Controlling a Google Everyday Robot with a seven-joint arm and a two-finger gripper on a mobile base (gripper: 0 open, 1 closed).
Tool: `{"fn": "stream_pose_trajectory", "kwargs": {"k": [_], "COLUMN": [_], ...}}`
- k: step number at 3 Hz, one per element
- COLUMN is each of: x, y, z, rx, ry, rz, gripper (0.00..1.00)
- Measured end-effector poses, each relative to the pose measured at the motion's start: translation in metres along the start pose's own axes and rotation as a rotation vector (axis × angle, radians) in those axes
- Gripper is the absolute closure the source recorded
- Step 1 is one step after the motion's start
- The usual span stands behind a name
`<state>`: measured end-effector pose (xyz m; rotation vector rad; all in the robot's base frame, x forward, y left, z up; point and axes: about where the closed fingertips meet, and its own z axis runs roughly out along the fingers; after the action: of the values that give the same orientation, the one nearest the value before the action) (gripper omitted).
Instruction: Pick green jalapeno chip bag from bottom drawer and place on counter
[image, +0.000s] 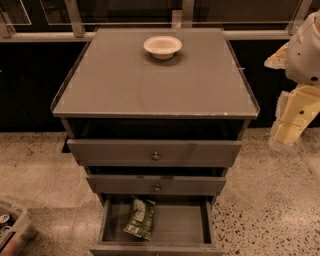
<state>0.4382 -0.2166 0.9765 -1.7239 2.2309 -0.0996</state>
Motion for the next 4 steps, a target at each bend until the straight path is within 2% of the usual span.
{"fn": "stream_pose_trajectory", "kwargs": {"k": [2,3,4], "x": [-0.002,-0.005,-0.001], "y": [0.0,0.018,0.051], "z": [0.003,0.042,0.108], "rx": [0.013,-0.02,-0.091], "ry": [-0.018,-0.096,-0.186], "rz": [0.001,0.093,0.279], "gripper": [0.0,0.0,0.0]}}
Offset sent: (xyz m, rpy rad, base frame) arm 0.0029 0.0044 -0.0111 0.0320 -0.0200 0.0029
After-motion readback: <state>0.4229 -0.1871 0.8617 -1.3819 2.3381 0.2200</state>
